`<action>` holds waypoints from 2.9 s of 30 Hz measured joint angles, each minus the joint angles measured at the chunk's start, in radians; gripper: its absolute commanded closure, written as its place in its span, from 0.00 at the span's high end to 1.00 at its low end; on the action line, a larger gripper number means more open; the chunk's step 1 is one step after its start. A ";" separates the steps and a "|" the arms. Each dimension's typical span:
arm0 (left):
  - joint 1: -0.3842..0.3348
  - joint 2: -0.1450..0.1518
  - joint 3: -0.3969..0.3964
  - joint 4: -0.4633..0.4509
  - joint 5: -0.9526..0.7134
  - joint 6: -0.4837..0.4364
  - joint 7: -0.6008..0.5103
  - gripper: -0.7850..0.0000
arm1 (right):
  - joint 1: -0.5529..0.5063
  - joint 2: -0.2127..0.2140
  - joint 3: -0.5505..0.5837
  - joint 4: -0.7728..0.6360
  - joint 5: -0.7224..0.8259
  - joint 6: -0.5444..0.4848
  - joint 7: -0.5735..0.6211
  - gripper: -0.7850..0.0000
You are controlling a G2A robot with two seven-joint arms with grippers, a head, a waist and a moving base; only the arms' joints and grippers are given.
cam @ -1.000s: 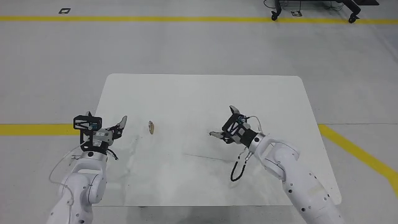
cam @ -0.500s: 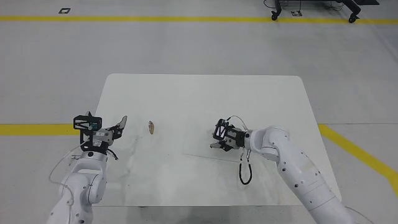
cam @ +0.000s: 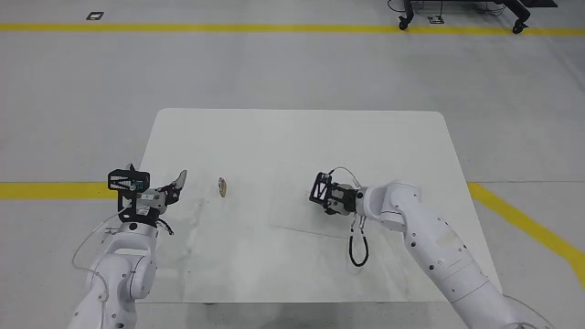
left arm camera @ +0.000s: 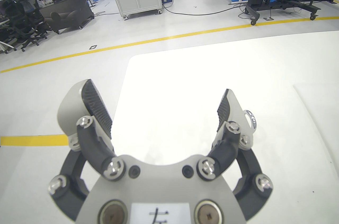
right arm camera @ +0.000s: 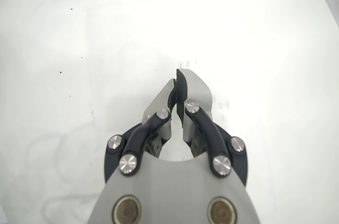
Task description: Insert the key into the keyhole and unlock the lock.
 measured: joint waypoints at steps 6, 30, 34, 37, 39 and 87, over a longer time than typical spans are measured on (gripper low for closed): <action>0.000 0.000 0.000 0.000 0.000 0.000 0.000 1.00 | -0.016 0.009 0.011 -0.030 -0.030 -0.001 -0.030 0.00; 0.019 0.005 0.018 -0.089 0.095 -0.060 -0.022 1.00 | -0.097 0.037 0.090 -0.082 -0.090 -0.013 -0.313 0.00; -0.014 0.008 0.094 -0.168 0.223 -0.151 -0.094 1.00 | -0.097 0.037 0.090 -0.082 -0.090 -0.013 -0.313 0.00; -0.083 -0.001 0.202 -0.183 0.300 -0.166 -0.163 1.00 | -0.097 0.037 0.090 -0.082 -0.090 -0.013 -0.313 0.00; -0.136 -0.010 0.293 -0.174 0.326 -0.189 -0.192 1.00 | -0.097 0.037 0.090 -0.082 -0.090 -0.013 -0.313 0.00; -0.195 -0.058 0.301 0.019 0.330 -0.100 -0.001 1.00 | -0.096 0.027 0.113 -0.076 0.204 -0.082 -0.505 0.00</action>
